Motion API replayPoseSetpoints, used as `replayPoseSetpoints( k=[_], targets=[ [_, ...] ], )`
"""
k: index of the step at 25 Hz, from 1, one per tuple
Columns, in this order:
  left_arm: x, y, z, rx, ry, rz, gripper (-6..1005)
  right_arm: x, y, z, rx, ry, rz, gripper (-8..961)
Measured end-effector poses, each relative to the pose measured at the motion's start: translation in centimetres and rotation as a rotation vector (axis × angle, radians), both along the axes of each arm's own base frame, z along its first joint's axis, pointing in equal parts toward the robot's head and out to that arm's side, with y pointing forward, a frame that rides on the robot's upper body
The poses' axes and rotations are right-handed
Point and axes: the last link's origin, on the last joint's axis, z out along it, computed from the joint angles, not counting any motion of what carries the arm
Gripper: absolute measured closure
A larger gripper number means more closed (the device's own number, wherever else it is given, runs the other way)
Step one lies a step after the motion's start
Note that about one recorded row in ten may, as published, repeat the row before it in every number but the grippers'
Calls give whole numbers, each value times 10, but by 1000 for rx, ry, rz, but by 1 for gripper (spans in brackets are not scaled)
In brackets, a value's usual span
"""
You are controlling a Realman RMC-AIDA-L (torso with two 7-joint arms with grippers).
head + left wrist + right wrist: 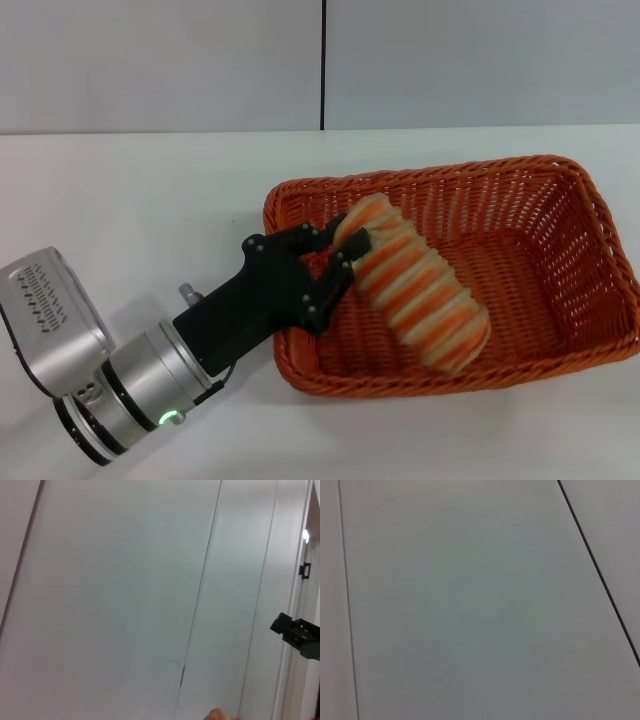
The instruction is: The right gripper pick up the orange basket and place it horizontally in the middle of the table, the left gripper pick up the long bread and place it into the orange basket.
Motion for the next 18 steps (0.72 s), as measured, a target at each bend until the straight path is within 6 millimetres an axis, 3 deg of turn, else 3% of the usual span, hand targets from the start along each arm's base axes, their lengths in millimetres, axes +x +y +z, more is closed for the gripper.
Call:
replayPoseSetpoints(
  k=[10, 18],
  targets=[
    [-3, -1, 0, 3, -2, 33, 555, 1, 0, 1, 5, -11, -3, 579],
    [-13, 0, 15, -22, -58, 52, 303, 3, 0, 5, 32, -9, -12, 581]
  ],
)
